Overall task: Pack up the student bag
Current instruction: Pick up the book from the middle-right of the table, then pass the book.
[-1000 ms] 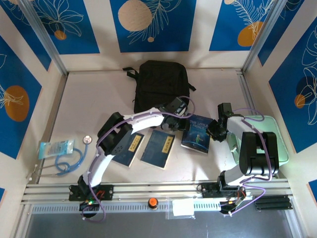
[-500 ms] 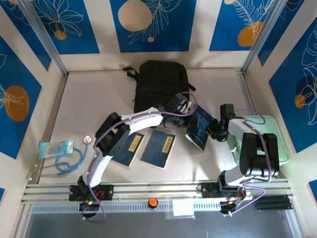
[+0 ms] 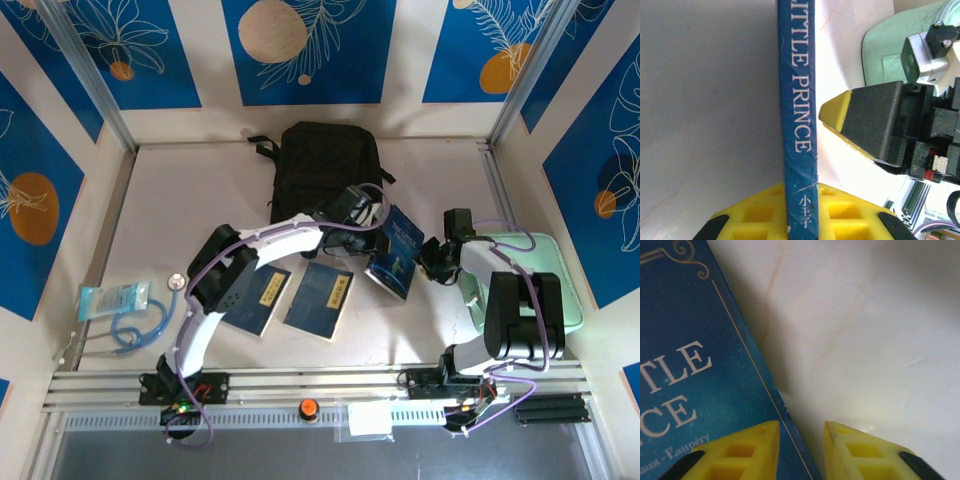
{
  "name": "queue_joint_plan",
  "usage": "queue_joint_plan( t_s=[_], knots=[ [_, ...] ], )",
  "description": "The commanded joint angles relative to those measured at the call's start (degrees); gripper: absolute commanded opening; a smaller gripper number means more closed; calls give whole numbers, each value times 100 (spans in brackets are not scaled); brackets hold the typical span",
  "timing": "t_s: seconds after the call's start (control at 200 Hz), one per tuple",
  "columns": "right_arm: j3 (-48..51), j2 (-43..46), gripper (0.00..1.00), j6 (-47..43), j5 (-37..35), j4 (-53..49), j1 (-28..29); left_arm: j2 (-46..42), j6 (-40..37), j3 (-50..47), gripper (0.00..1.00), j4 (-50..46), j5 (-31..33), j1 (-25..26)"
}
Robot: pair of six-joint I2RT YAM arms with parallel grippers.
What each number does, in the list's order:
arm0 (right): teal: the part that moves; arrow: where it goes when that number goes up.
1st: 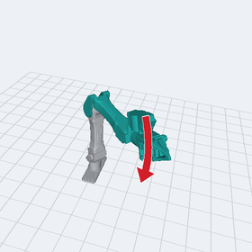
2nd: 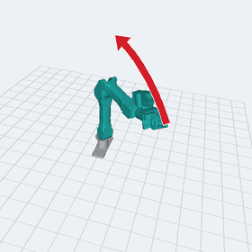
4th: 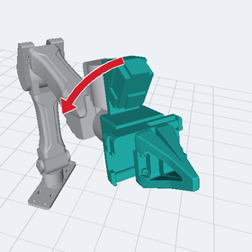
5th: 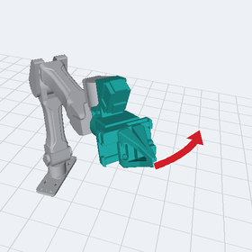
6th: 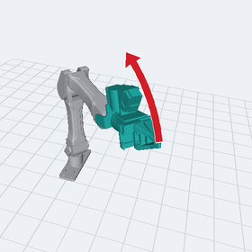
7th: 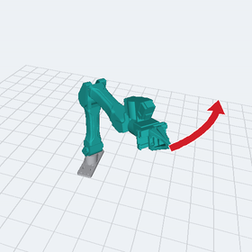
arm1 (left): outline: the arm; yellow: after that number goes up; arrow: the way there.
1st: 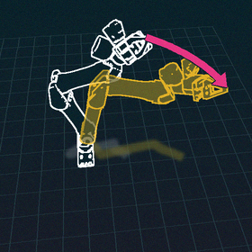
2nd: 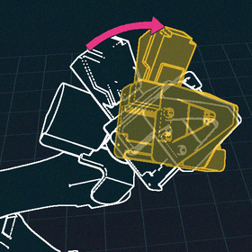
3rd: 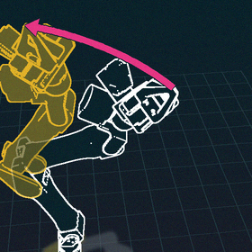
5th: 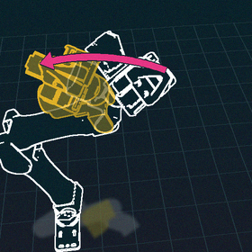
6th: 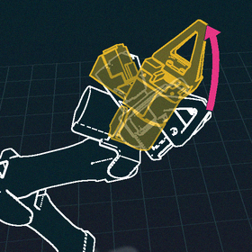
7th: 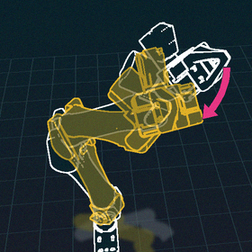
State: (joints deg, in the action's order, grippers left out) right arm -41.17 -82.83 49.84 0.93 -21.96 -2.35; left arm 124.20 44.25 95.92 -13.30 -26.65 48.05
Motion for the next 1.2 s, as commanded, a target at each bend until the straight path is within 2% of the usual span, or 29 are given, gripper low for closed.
queue_joint_plan(
  t_s=[0.0, 0.09, 0.27, 0.475, 0.645, 0.925, 1.05, 1.195],
  knots=[
    [32, 404, 37, -20, 533, 326, 50, -688, -270, -37, 0, -78, 158, -291],
    [155, 682, 51, 138, 985, 790, 77, -1007, -336, -150, 0, -110, 275, -545],
    [448, 1030, 69, 946, 1837, 1903, 194, -1754, -75, -605, 0, 337, 522, -1054],
    [537, 1076, 80, 1933, 2204, 3251, 718, -2378, 1316, -1536, 0, 1734, 952, -1609],
    [451, 873, 89, 2724, 1969, 4381, 1324, -2432, 2348, -1933, 0, 2850, 1356, -1711],
    [-68, -288, 90, 3871, 1597, 6000, 1990, -2254, 3401, -2162, 0, 3976, 1680, -1699],
    [-351, -690, 89, 4042, 1389, 6619, 2130, -2251, 3631, -2264, 0, 4136, 1795, -1687],
    [-353, -711, 88, 4102, 1087, 6780, 2250, -2264, 3767, -2350, 0, 4333, 1866, -1685]
  ],
)
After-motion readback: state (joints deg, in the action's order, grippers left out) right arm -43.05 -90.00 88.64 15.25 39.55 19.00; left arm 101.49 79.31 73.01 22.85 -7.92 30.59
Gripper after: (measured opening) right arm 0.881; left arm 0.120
